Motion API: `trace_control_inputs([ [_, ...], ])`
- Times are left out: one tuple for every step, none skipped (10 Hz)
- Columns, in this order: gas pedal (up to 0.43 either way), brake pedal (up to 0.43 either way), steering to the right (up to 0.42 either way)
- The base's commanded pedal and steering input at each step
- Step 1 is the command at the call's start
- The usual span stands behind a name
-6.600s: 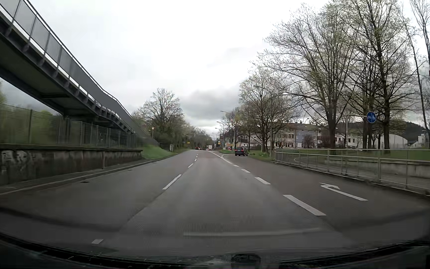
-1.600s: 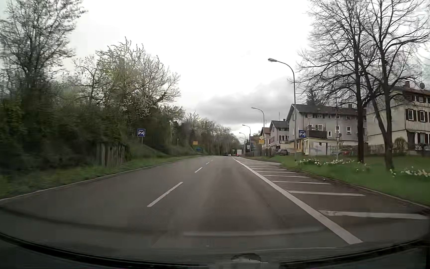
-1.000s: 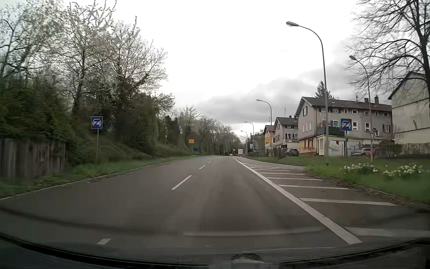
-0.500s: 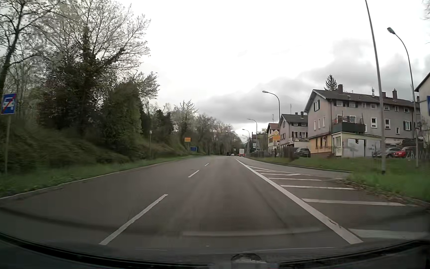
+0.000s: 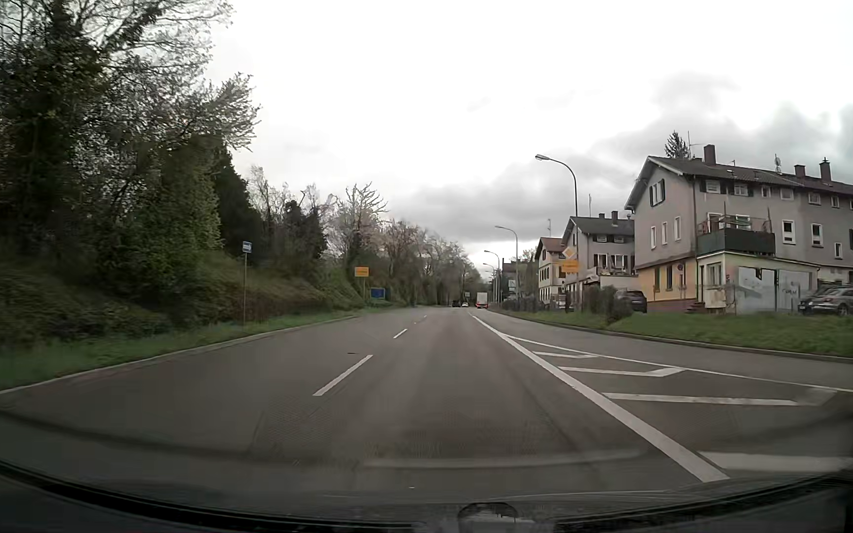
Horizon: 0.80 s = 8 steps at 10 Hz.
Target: Follow the waypoints while adhering to traffic rules and regulations
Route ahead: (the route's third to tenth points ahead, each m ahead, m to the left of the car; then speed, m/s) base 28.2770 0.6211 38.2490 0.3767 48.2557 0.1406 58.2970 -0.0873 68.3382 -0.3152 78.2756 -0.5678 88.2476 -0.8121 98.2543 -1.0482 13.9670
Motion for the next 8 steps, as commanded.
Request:
trace_control_inputs([
  [0.000,0.000,0.001],
  [0.000,0.000,0.001],
  [0.000,0.000,0.002],
  [0.000,0.000,0.001],
  [0.000,0.000,0.001],
  [0.000,0.000,0.001],
  [0.000,0.000,0.001],
  [0.000,0.000,0.001],
])
